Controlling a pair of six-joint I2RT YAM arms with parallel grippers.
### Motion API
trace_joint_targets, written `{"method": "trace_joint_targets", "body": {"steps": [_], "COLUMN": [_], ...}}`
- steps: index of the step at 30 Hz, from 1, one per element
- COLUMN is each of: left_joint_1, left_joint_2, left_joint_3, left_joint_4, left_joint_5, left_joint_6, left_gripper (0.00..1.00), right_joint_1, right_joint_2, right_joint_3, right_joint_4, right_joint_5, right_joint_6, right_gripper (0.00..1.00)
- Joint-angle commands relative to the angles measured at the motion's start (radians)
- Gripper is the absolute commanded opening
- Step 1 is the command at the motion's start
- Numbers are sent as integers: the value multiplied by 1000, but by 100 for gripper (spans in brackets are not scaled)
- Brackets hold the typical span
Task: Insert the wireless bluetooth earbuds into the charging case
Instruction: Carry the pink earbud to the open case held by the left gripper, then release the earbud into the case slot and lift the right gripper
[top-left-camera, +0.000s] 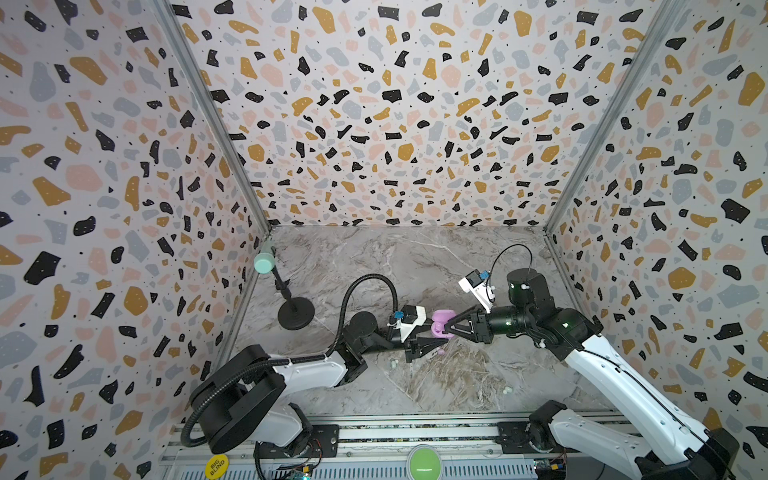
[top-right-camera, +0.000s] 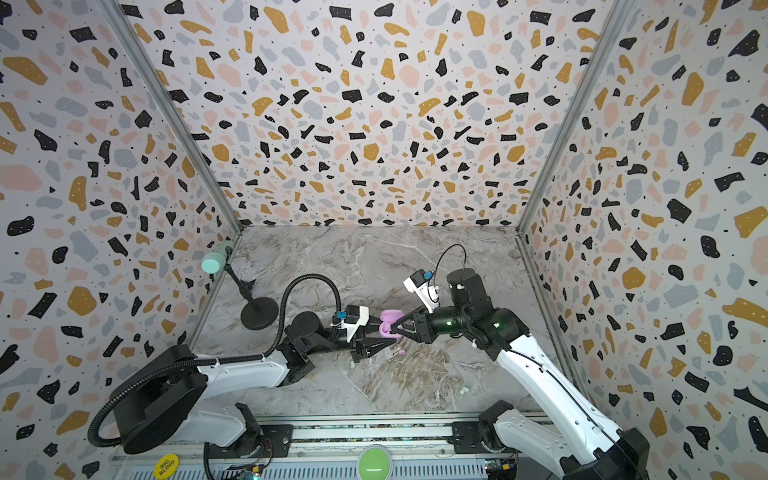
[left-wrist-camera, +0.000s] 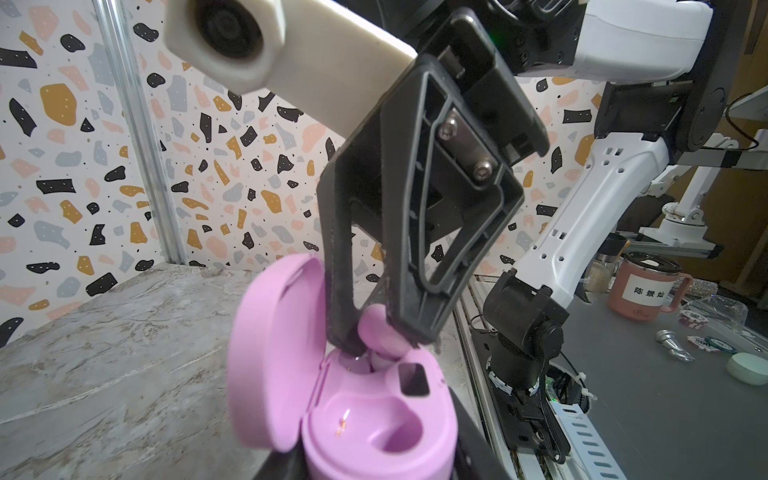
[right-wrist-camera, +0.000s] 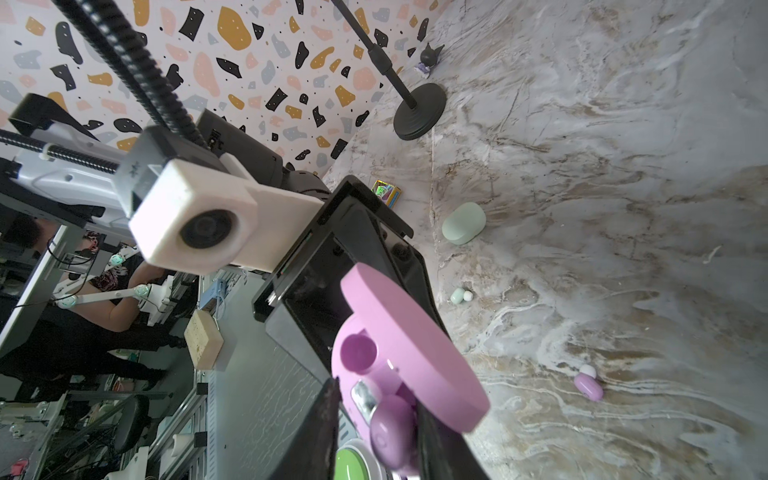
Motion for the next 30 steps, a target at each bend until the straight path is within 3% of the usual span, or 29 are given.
{"method": "trace_joint_targets", "body": {"steps": [1, 19, 30], "left_joint_1": [-12, -12, 74], "left_joint_2": [-5, -13, -51], "left_joint_3": [26, 10, -39], "left_joint_4": [62, 28, 39], "left_joint_5": [26, -29, -97], "left_joint_6": [13, 48, 30], "left_gripper": [9, 9, 8], "right_joint_1": [1, 9, 10], "right_joint_2": [1, -24, -126], "right_joint_3": [46, 115, 47], "right_joint_4": [-14, -102, -168], "right_joint_5": [30, 89, 131], "right_joint_6": [1, -16, 24], "right_gripper": [36, 51, 55]}}
